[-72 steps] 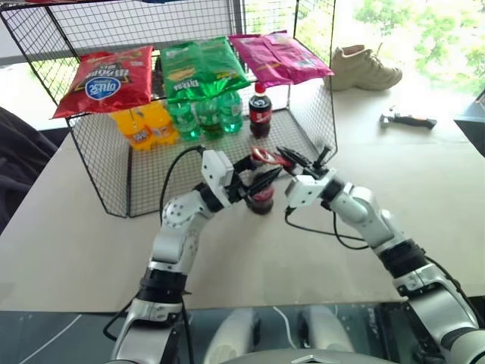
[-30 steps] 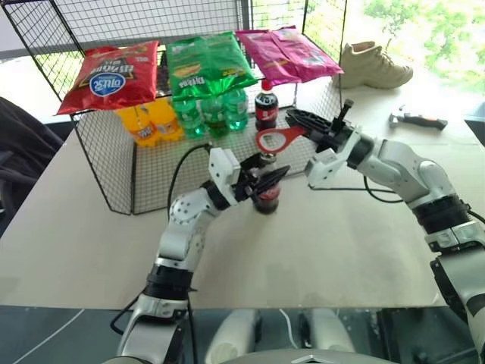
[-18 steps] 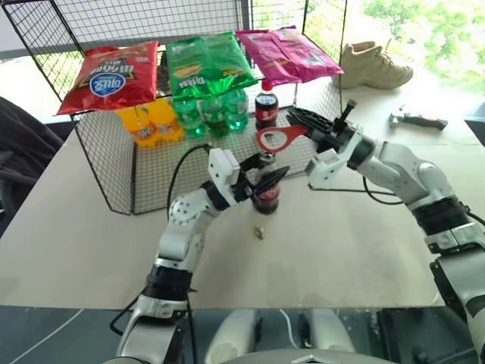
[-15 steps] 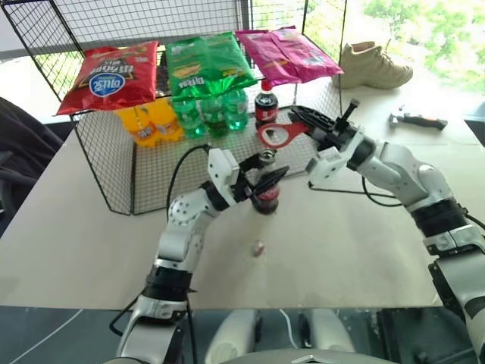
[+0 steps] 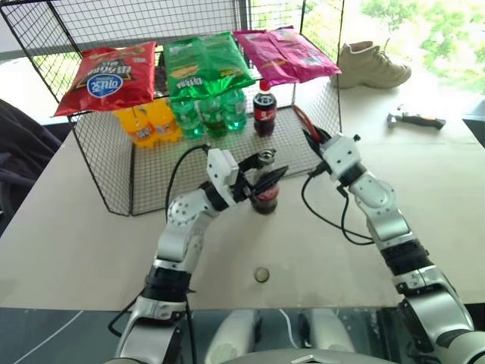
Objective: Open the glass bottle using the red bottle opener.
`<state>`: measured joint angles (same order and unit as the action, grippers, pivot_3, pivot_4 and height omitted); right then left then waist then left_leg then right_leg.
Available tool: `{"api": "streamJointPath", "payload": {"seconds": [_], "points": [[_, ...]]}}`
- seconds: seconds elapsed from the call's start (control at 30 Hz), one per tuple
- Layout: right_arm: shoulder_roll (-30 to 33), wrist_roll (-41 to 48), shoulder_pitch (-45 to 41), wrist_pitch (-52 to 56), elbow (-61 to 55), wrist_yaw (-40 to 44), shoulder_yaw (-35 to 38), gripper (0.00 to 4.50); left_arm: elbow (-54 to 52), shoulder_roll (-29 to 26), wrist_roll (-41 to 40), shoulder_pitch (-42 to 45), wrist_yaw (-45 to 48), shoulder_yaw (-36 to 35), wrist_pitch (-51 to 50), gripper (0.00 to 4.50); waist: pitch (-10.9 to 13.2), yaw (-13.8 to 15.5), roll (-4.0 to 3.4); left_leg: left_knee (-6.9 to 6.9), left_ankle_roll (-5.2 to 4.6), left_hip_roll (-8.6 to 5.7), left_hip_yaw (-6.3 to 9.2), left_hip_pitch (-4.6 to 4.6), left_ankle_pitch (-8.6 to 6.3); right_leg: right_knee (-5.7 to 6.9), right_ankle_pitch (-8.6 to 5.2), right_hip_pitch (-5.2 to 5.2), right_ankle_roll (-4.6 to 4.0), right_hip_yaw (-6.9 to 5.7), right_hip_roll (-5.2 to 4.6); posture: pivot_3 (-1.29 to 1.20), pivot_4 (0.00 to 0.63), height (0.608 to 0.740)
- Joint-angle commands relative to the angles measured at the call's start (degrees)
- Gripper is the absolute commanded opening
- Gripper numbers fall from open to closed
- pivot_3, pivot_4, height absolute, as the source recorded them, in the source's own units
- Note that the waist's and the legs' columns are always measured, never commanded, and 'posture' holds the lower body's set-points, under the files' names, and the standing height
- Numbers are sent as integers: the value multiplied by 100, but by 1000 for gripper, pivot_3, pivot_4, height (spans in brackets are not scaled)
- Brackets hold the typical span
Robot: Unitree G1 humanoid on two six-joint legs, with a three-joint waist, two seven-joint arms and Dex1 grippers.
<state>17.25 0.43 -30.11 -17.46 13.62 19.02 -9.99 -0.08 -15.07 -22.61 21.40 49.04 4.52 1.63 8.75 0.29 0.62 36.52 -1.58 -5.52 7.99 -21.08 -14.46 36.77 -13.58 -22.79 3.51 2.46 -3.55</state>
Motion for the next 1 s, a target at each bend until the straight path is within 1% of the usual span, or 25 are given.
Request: {"api": "streamJointPath", "payload": {"seconds": [0.03,0.13,0.17,0.2,0.27,0.3,0.33,0.4,0.57,0.8,1.0], "points": [[-160,337,195,635,-564,59,218,0,140,-91,113,-137,2,41,-149,2027,0,0,0,0,0,-1,0,0,0,0,0,0,0,0,-1,0,150,732],[-174,235,298,775,-759,90,198,0,144,-94,104,-133,-2,34,-145,2027,1,-8,-1,0,-1,-2,-3,-1,0,0,0,-2,1,2,-2,0,150,732],[-168,193,312,785,-784,95,190,0,148,-95,110,-130,-9,30,-134,2795,1,-12,-1,0,-1,-2,-3,-1,0,0,0,-2,1,1,-1,0,150,732],[-167,167,319,798,-800,90,192,0,148,-97,111,-128,-11,28,-132,3038,2,-25,-3,0,-1,-2,-2,-1,0,0,0,-3,1,1,-1,0,150,732],[-152,121,316,808,-809,87,197,0,145,-93,122,-126,-6,22,-138,3997,3,-60,-2,-1,0,-2,-3,-20,0,2,0,-25,1,1,2,0,150,732],[-145,97,313,803,-808,94,201,0,144,-92,121,-125,1,21,-143,4401,2,-71,-1,0,1,-2,-2,-34,1,2,1,-39,1,1,2,0,150,732],[-148,86,312,807,-808,100,209,0,145,-91,123,-124,6,20,-146,4401,2,-77,-1,9,2,-2,-2,-76,2,9,2,-79,1,0,0,0,150,732],[-156,67,313,809,-802,110,223,0,141,-94,123,-122,8,19,-151,4401,2,-92,-1,13,3,-4,-2,-97,2,14,5,-102,-2,2,-4,0,150,732],[-195,46,334,806,-773,116,237,0,87,-154,108,-161,45,-5,-166,4401,3,-96,-2,9,2,-4,-5,-98,2,5,4,-102,-2,3,-4,0,150,732],[-185,68,475,802,-831,140,282,0,-154,-413,80,-402,217,-8,-204,4401,3,-100,-2,9,2,-3,-5,-96,2,8,5,-100,-2,3,-4,0,150,732],[-152,114,662,857,-950,173,379,0,-419,-653,-51,-700,230,-197,-346,4401,3,-103,-2,8,2,-3,-5,-95,2,8,4,-101,-2,4,-4,0,150,732]]}}
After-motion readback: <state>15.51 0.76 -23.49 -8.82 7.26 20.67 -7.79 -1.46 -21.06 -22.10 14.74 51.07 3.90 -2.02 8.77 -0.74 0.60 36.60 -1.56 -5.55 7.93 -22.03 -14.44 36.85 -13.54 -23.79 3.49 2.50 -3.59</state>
